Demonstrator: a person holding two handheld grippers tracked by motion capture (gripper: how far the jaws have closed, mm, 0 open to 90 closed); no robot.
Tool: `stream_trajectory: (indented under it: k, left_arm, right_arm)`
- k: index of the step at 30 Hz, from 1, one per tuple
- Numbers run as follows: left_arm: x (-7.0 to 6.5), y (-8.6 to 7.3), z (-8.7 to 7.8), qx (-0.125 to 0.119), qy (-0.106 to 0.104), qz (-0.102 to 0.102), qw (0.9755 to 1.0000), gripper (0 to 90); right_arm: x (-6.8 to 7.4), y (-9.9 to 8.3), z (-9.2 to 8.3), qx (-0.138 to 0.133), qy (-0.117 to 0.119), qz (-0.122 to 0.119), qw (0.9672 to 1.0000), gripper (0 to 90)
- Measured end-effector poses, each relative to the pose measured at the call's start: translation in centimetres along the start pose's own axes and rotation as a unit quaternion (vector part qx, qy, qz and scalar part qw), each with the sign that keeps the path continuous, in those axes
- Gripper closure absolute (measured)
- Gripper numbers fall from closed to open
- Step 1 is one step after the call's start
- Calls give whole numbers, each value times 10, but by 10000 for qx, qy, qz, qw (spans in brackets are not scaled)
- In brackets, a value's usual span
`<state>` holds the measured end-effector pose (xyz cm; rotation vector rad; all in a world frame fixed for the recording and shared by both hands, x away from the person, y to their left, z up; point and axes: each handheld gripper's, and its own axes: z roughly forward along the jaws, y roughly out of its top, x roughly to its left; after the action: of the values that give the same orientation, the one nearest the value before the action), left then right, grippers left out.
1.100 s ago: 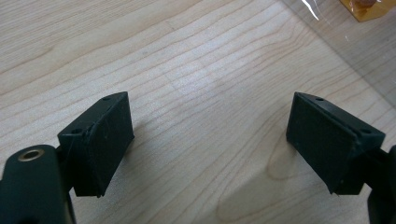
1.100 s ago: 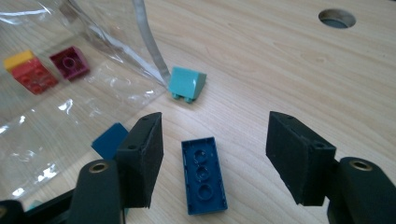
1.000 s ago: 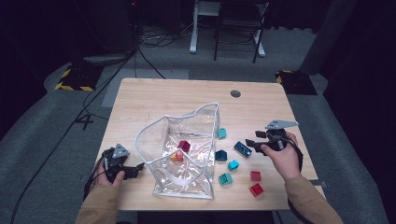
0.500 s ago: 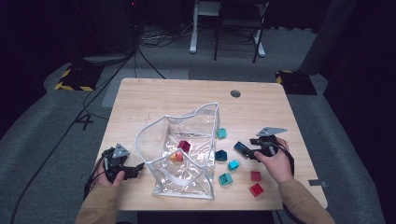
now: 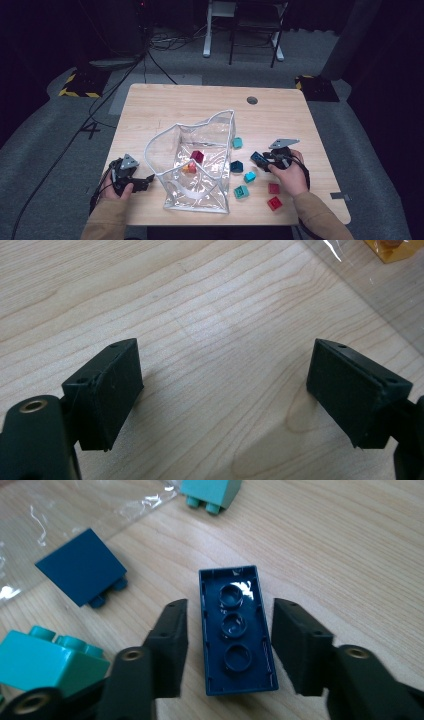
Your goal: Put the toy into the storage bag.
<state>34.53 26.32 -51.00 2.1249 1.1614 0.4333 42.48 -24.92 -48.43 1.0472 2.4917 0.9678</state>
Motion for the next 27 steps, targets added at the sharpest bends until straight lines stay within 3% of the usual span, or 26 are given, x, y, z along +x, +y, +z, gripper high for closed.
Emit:
stream_trajectory:
  k: [2,7,15,27]
  left_arm:
    - [0,0,0,1,1,1,10000,151]
    - [0,0,0,1,1,1,10000,151]
    - [0,0,0,1,0,1,10000,151]
    - [0,0,0,1,0,1,10000,151]
  right_arm:
    - [1,0,1,134,-47,-80,9999,584]
    - [1,0,1,178,-123,-91,9997,593]
    - [3,11,-15,-53,8,-22,10000,593]
    - [11,34,-46,-451,123,-125,9988,593]
